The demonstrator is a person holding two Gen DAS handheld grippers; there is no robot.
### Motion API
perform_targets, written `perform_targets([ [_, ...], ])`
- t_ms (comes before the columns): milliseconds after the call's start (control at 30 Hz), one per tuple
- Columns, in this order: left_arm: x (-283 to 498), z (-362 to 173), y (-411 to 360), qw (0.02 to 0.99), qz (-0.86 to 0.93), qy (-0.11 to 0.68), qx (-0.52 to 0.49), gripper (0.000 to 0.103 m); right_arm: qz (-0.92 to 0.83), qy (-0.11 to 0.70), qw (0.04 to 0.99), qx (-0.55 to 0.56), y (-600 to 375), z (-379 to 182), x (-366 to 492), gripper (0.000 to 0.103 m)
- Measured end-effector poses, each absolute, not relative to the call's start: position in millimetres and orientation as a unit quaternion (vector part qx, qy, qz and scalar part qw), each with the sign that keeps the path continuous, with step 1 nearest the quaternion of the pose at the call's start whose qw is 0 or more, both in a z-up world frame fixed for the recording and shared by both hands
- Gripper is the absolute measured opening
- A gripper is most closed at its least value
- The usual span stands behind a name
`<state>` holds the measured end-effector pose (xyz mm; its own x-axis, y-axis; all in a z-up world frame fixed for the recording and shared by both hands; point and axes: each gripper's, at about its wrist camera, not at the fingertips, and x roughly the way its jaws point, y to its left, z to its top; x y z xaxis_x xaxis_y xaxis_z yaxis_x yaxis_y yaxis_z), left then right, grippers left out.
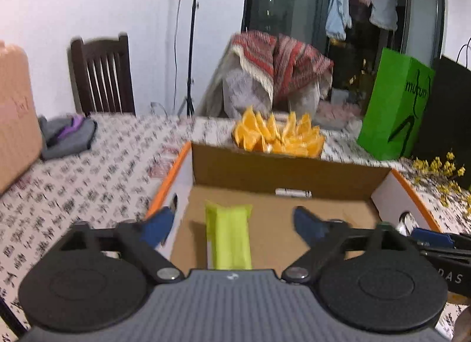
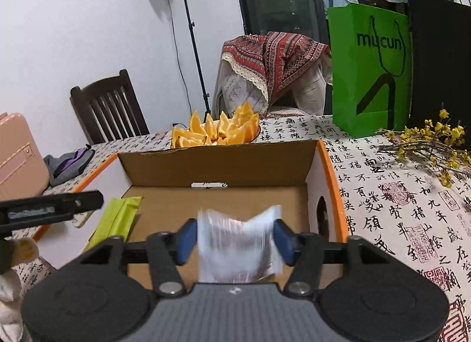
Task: Organize snacks
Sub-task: 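Carry both packets into the cardboard box and open both grippers, then grasp a green bar with the right gripper while the left grasps a blue-white packet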
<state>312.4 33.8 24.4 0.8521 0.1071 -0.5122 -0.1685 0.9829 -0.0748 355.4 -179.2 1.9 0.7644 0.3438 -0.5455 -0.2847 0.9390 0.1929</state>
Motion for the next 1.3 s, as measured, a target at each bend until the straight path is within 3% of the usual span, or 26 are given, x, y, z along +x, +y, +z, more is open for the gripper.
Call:
perform_targets([
  [67,308,30,34,0.964,0.065,0.25,-0.062,0.103,0.17,0.294,0.939,0.053,-181,5,352,0.086],
  [133,304,33,35,0.965,0.063,0.244,-0.068,0.103,0.17,0.285,0.942,0.054,-182,7,349,0.102],
  [800,242,79,33,0.978,0.049,0.187,-0.073,0.103,0.162,0.218,0.962,0.031,-190,53,288,0.103],
  [1300,155,61,32,0.976,0.023,0.204,-0.066,0.103,0.171,0.222,0.96,-0.007,-205,39,195,0.103],
])
